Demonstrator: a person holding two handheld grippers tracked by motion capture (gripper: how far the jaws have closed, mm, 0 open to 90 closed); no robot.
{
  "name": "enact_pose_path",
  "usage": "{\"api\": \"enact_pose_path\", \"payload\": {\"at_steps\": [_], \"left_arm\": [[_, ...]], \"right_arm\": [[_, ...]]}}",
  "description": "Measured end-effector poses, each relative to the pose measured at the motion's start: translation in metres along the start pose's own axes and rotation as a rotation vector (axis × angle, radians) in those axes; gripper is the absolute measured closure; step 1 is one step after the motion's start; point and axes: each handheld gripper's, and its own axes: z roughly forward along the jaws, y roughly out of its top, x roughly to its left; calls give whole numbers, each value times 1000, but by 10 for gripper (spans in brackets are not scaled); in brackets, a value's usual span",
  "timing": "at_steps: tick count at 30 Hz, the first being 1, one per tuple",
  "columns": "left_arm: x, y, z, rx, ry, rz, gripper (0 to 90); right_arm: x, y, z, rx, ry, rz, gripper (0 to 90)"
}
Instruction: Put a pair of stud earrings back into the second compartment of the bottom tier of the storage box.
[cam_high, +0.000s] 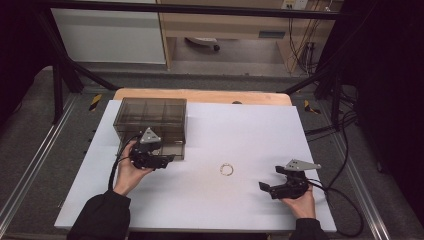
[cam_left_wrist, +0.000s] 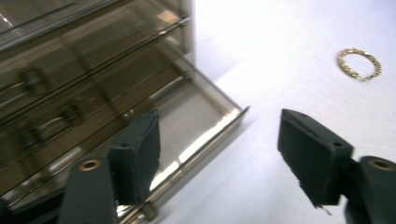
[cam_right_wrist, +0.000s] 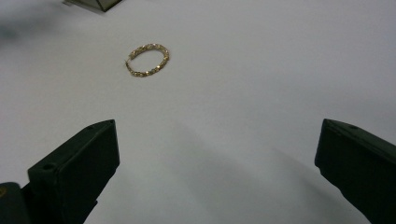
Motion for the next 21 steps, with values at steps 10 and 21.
{"api": "enact_pose_path", "payload": {"at_steps": [10,21], "left_arm": [[-29,11,22,1,-68,18,160],[-57,31,43,-14,-111,35,91]], "right_arm": [[0,0,0,0,1,-1,7],[0,0,0,0,3,-2,7]]}}
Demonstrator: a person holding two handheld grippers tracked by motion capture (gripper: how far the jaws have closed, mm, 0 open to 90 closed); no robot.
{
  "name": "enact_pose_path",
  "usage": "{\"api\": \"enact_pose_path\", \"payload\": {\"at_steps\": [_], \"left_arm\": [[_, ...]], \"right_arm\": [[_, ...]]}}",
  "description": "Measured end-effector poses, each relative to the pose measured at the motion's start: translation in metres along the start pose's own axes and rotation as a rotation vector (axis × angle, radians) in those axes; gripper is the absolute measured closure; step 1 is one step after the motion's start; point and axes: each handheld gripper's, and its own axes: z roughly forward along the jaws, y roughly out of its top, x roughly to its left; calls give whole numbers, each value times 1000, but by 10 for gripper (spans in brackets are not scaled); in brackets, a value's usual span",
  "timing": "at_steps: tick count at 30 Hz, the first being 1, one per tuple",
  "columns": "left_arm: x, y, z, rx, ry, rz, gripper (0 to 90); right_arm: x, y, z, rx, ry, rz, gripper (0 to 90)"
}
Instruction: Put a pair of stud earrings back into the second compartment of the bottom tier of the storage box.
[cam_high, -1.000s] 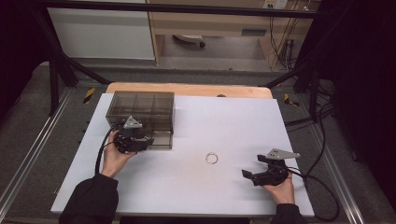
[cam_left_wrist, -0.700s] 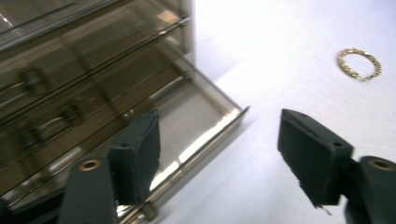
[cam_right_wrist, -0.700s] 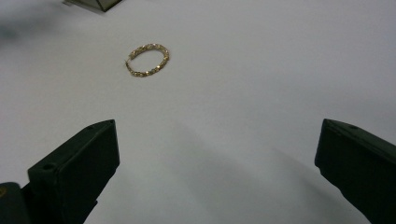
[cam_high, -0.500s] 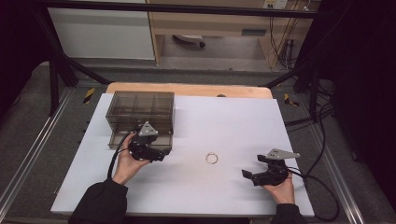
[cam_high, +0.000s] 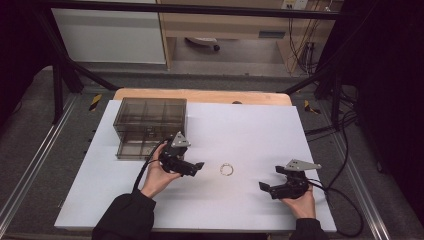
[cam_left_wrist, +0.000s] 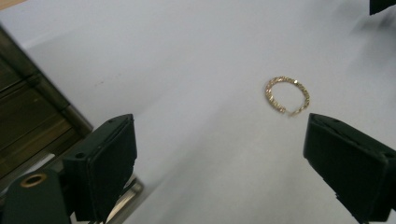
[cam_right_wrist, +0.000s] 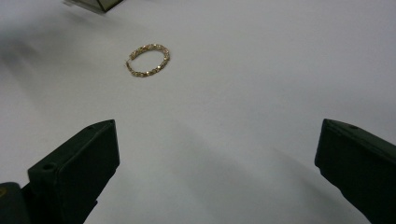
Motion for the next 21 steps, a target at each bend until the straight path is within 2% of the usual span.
{"api": "enact_pose_path", "payload": {"at_steps": [13,16,21], "left_arm": [[-15,16,31,25,-1,20,92],[-18,18,39,20,-7,20,130],[-25,22,51,40,-23,22,207]], "right_arm": [[0,0,0,-3,1,0,7],[0,0,0,-3,2,0,7],[0,0,0,-4,2,0,7]]}}
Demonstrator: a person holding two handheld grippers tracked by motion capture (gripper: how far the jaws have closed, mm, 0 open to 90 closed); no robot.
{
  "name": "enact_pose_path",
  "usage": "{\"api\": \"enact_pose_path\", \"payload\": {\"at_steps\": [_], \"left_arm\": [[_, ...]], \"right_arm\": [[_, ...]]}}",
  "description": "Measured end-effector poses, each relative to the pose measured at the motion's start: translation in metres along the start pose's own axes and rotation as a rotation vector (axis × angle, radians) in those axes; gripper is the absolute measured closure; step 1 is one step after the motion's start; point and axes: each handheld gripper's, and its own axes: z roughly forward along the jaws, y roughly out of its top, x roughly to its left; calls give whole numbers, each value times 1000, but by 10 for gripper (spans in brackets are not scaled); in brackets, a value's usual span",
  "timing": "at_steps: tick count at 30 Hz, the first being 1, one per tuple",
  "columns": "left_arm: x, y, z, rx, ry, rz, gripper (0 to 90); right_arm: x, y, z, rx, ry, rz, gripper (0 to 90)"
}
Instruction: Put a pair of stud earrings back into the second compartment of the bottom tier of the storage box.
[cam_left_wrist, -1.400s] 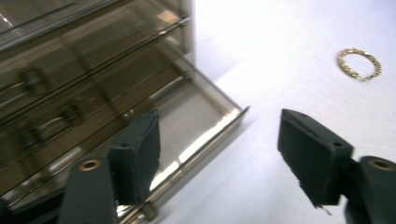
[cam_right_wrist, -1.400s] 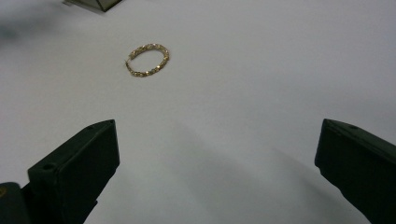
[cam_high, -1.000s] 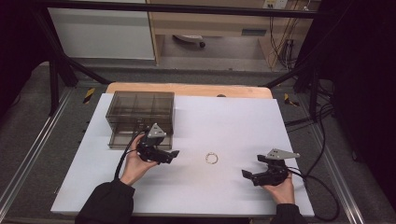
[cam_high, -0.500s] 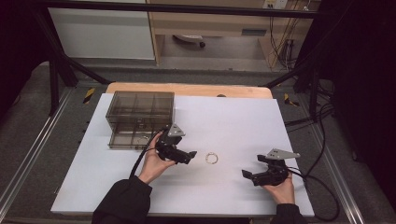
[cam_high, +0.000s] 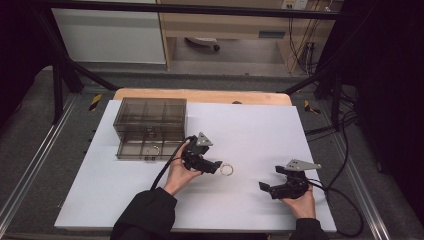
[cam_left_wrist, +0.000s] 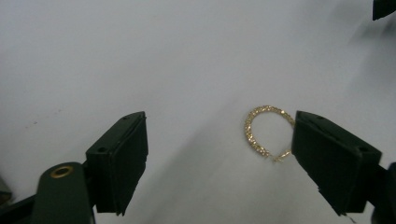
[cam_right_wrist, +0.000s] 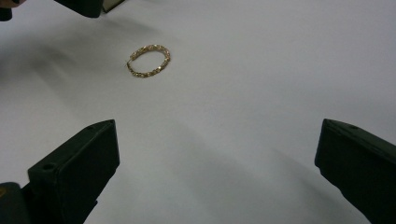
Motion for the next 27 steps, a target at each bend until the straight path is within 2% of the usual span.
{"api": "enact_pose_path", "payload": {"at_steps": [5,10,16,22,27], "left_arm": [[-5,3,10,14,-5,11,292],[-9,3,19,32,-12,3,402],[-15,1,29,56,-22,15,548],[-18,0,33,58,-40,11,690],[-18,0,35,67,-40,17,748]], "right_arm": [[0,0,0,0,1,1,7],[0,0,0,1,1,-1,7],[0,0,0,0,2,-1,7],[0,0,0,0,2,-2,7],[0,0,0,0,2,-1,7]]}}
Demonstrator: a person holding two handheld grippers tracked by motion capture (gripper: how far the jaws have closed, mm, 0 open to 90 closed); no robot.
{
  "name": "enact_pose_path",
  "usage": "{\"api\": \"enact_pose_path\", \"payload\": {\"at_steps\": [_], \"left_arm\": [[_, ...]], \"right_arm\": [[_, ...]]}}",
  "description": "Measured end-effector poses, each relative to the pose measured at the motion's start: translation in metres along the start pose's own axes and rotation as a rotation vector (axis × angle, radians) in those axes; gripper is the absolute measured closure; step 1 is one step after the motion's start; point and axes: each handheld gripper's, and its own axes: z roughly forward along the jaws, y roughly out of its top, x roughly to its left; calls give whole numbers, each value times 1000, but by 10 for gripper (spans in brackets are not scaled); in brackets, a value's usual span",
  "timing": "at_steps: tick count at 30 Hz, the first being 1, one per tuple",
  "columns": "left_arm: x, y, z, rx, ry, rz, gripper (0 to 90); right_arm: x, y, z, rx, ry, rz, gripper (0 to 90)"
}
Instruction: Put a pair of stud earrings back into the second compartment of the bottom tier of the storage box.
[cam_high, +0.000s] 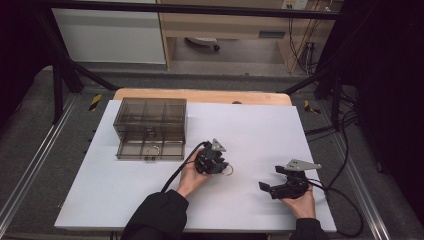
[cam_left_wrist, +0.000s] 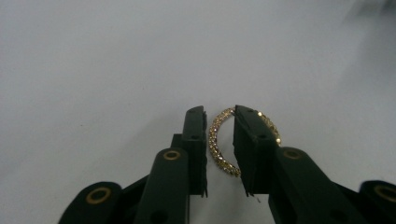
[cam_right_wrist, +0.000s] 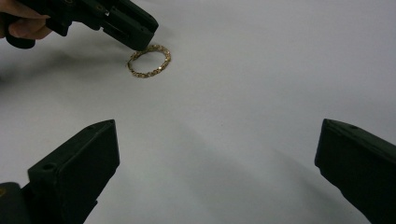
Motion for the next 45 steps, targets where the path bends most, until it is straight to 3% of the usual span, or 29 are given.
{"api": "enact_pose_path", "payload": {"at_steps": [23,31,45], "left_arm": [[-3,-1,5,25,25,31,855],[-1,-1,4,20,15,4,862],[-1,1,-14,1,3,-7,862]], "right_arm": [[0,0,0,-1,0,1,7],[0,0,0,0,0,1,7],[0,0,0,-1,1,5,8]]}}
